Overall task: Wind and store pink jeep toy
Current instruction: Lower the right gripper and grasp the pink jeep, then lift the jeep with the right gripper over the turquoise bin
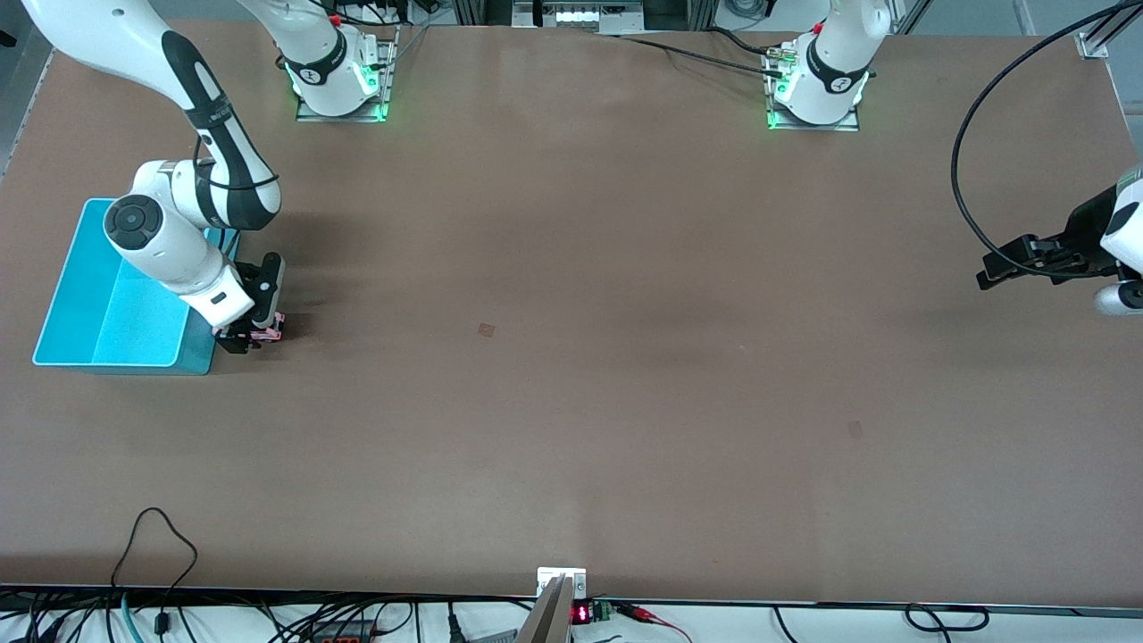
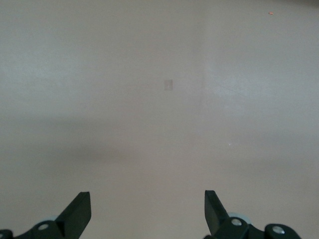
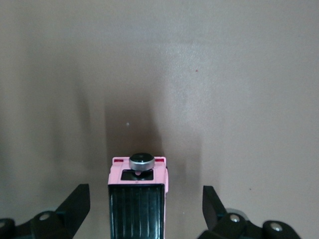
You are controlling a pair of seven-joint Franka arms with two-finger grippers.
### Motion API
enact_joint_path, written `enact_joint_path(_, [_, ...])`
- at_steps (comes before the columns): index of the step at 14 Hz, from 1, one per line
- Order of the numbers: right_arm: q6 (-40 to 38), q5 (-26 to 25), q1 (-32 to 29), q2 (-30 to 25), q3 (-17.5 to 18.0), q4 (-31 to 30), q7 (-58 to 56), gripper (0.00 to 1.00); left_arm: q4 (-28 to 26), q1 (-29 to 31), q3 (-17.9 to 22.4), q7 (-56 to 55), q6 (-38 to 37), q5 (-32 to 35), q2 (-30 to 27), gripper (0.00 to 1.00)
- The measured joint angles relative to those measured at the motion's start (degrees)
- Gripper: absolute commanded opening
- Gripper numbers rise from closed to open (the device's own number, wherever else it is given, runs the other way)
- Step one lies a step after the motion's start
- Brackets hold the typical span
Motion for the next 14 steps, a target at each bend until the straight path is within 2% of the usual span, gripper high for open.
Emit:
enact_joint_path(1, [0.86, 0.00, -0.33, 0.66, 0.06, 0.00, -0.17, 0.95, -0.03, -0.01, 0.00, 0.07, -0.11, 0.00, -0.12, 1.00])
enact_joint_path(4, [1.99, 0.00, -0.97, 2.18, 0.09, 0.00, -0.44, 0.22, -0.03, -0.07, -0.02, 0.24, -0.21, 0.00, -0.28, 1.00])
enact_joint_path(5, [2.08, 0.00, -1.02, 2.38, 0.12, 0.01, -0.46, 0.05, -0.03, -0.09, -0.02, 0.27, -0.22, 0.00, -0.29, 1.00])
enact_joint_path(6, [2.11, 0.00, -1.03, 2.49, 0.18, 0.01, -0.46, 0.00, -0.04, -0.09, -0.02, 0.28, -0.23, 0.00, -0.29, 1.00])
enact_joint_path(10, [2.08, 0.00, -1.20, 2.48, 0.71, 0.03, 0.58, 0.00, -0.04, -0.09, -0.02, 0.30, -0.30, 0.00, -0.33, 1.00])
enact_joint_path(14, [2.32, 0.03, -1.19, 2.24, 3.91, 0.63, 12.34, 0.00, -0.04, -0.09, -0.02, 0.31, -0.37, 0.00, -0.34, 1.00])
